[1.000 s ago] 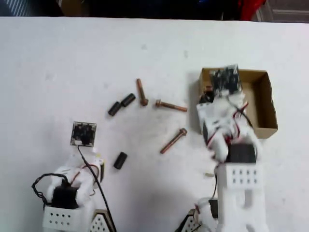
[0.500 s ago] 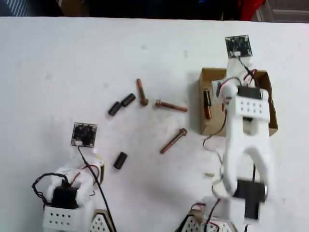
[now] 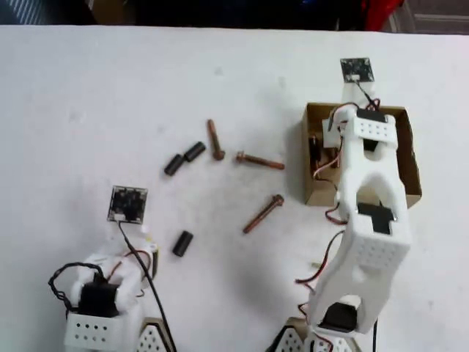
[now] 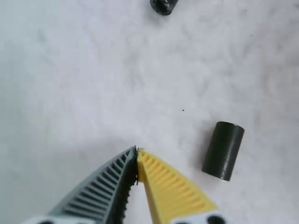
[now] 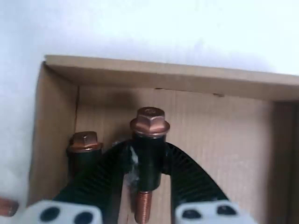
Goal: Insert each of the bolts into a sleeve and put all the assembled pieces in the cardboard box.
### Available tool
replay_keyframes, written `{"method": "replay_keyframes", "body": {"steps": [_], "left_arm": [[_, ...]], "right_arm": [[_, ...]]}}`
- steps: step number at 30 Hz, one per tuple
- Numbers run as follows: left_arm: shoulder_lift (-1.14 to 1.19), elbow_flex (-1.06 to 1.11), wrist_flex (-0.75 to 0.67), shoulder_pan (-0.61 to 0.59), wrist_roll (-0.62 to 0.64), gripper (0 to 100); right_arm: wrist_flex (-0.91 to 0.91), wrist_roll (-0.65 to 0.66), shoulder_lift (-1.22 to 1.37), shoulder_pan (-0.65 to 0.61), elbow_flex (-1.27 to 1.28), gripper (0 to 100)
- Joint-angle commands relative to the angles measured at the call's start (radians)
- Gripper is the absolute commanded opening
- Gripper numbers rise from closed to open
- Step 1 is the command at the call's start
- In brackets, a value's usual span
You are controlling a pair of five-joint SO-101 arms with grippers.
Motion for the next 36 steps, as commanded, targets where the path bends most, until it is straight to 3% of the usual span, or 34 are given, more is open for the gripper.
{"method": "replay_keyframes", "body": {"steps": [1,7,15,21,27,36], "left_arm": [[-0.007,0.000,0.006,-0.010,-0.011,2],[-0.007,0.000,0.006,-0.010,-0.011,2],[-0.007,0.000,0.006,-0.010,-0.011,2],[-0.007,0.000,0.006,-0.010,-0.011,2],[-0.007,0.000,0.006,-0.010,-0.011,2],[-0.007,0.000,0.005,-0.010,-0.011,2]], "right_arm": [[0.001,0.012,0.013,-0.021,-0.078,1.9],[0.001,0.012,0.027,-0.065,-0.078,2.3],[0.002,0.012,0.027,-0.081,-0.078,19.8],[0.010,0.008,-0.021,-0.082,-0.075,19.1],[0.180,0.003,-0.219,-0.116,-0.074,19.1],[0.461,0.003,-0.533,-0.286,-0.074,19.1]]}}
